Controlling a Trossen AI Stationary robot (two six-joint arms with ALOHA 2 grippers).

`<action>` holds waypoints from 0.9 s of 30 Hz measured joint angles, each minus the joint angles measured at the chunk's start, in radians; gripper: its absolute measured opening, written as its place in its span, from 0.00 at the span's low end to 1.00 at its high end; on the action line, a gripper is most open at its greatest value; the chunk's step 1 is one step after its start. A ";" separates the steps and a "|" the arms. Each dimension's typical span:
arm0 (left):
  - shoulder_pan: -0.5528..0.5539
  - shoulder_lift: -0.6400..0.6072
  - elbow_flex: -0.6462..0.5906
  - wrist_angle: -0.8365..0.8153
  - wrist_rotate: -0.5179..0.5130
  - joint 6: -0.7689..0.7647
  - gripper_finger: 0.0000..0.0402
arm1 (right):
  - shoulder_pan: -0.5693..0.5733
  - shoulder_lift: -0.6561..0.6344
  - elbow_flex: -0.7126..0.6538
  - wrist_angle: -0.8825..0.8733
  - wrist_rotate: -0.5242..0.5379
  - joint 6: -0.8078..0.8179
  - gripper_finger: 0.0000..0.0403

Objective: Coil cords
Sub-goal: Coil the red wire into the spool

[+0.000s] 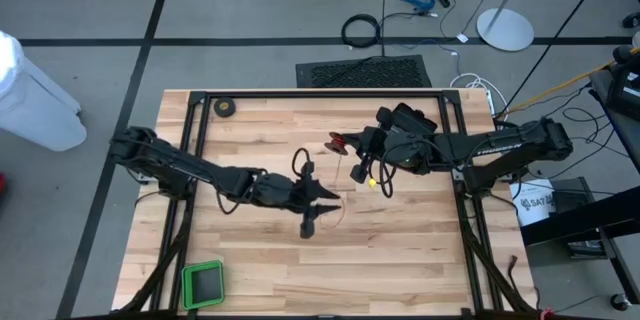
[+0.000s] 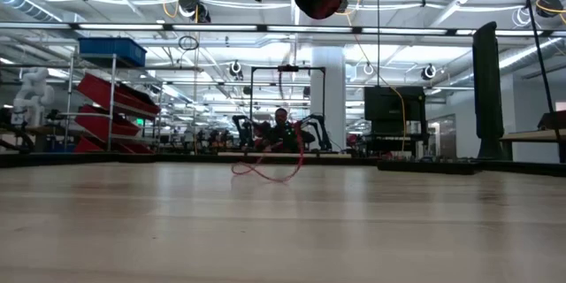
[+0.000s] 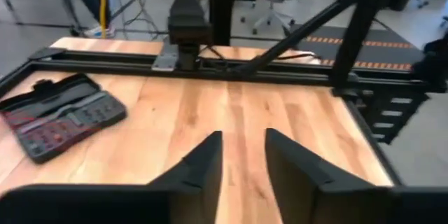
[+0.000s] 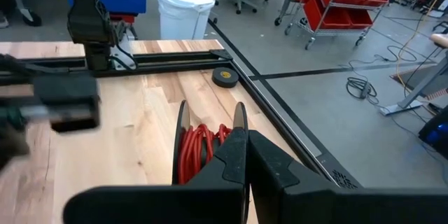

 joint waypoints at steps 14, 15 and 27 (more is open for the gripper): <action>-0.075 -0.204 0.000 -0.226 -0.295 0.040 0.40 | 0.001 0.000 0.000 -0.014 -0.037 -0.014 0.00; -0.079 -0.219 0.000 -0.225 -0.331 0.092 0.40 | 0.001 0.000 0.000 -0.014 -0.047 -0.017 0.00; 0.055 -0.241 0.000 -0.252 -0.205 0.372 0.40 | 0.001 0.000 0.000 -0.003 -0.167 -0.074 0.00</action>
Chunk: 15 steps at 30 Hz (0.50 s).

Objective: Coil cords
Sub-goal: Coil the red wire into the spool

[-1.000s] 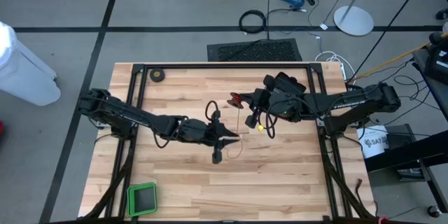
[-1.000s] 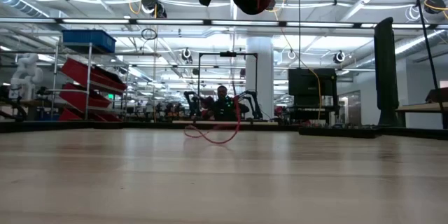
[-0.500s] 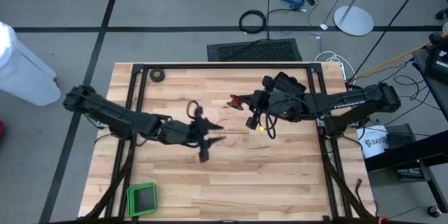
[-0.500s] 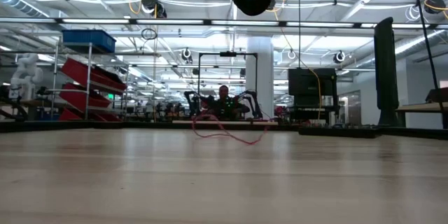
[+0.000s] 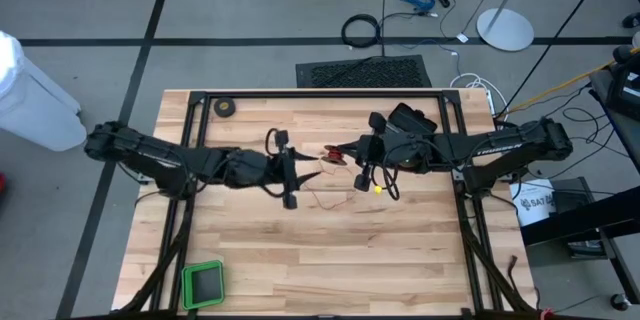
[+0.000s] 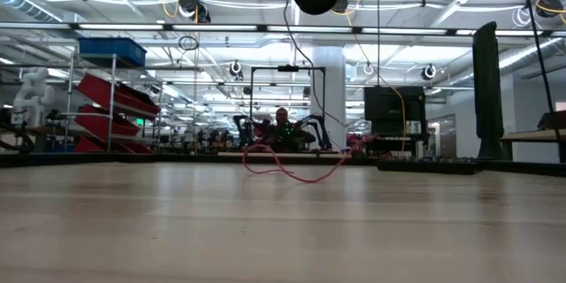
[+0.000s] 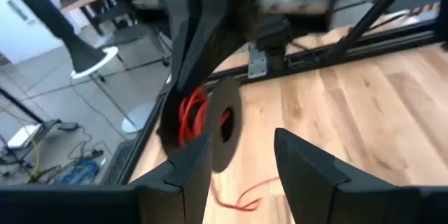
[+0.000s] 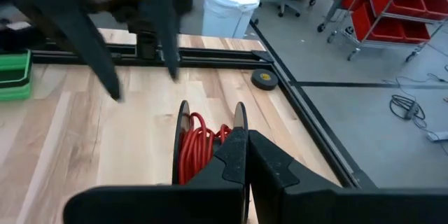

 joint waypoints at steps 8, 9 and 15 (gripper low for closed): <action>0.050 0.010 0.000 0.005 0.103 -0.002 0.40 | 0.000 0.000 0.000 0.008 0.000 -0.010 0.00; 0.055 0.014 0.000 0.008 0.099 -0.002 0.40 | 0.000 0.000 0.000 0.008 0.000 -0.011 0.00; 0.079 0.026 0.000 0.013 0.111 -0.002 0.40 | 0.000 0.000 0.000 0.013 -0.001 -0.015 0.00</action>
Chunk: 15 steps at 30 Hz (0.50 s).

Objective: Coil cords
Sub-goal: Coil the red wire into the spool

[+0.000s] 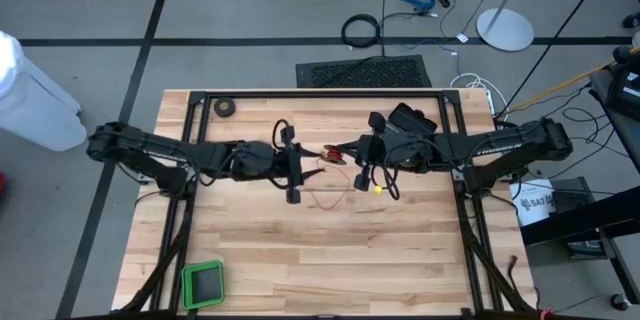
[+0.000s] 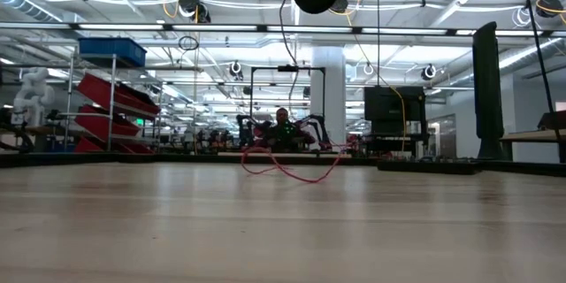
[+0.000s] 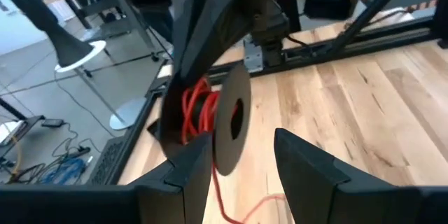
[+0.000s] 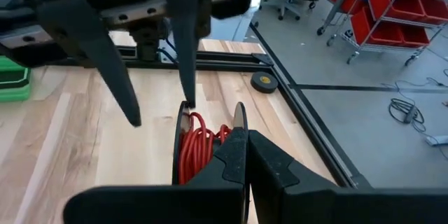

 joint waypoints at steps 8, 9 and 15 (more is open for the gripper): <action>0.022 0.033 0.000 0.002 0.065 -0.004 0.40 | 0.000 0.000 0.000 0.012 -0.025 -0.012 0.00; 0.022 0.037 0.000 0.007 0.065 -0.009 0.40 | 0.000 0.000 0.000 0.012 -0.025 -0.012 0.00; 0.022 0.040 0.000 0.054 0.066 -0.027 0.40 | 0.002 0.000 0.000 0.018 -0.025 -0.012 0.00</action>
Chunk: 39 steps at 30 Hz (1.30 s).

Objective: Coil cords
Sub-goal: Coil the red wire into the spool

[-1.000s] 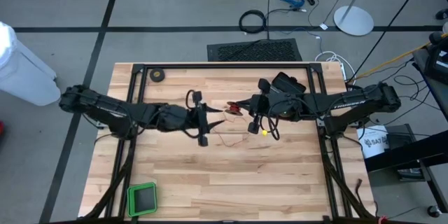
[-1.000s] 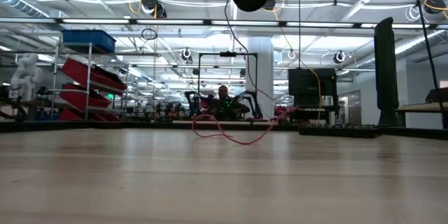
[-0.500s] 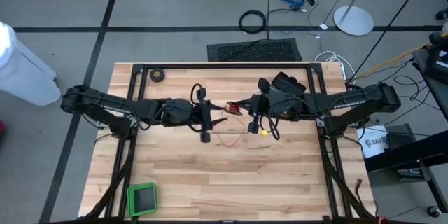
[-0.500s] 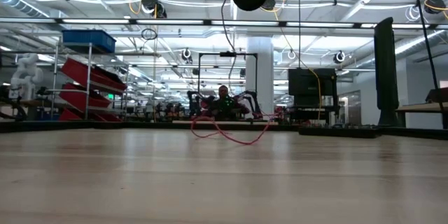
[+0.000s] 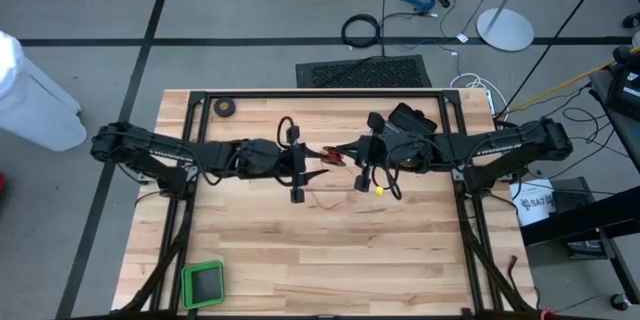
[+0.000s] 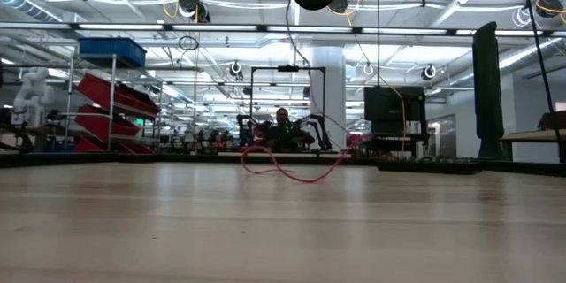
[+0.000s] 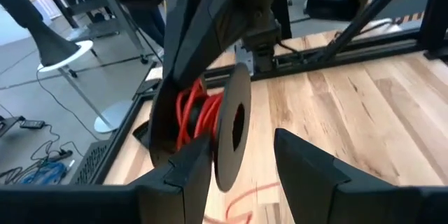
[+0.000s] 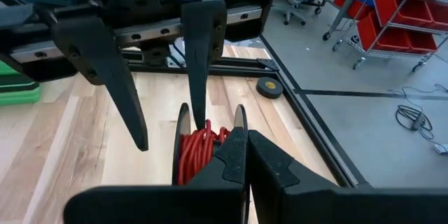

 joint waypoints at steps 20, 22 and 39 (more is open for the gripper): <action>0.000 0.000 0.000 0.017 0.010 -0.002 0.02 | 0.004 0.000 0.000 -0.002 -0.005 -0.010 0.00; 0.000 0.000 0.000 0.017 0.011 -0.002 0.02 | 0.003 0.000 0.000 -0.003 -0.004 -0.010 0.00; -0.015 -0.004 0.000 -0.050 0.049 -0.076 0.01 | 0.062 -0.091 0.000 -0.176 -0.047 0.093 0.16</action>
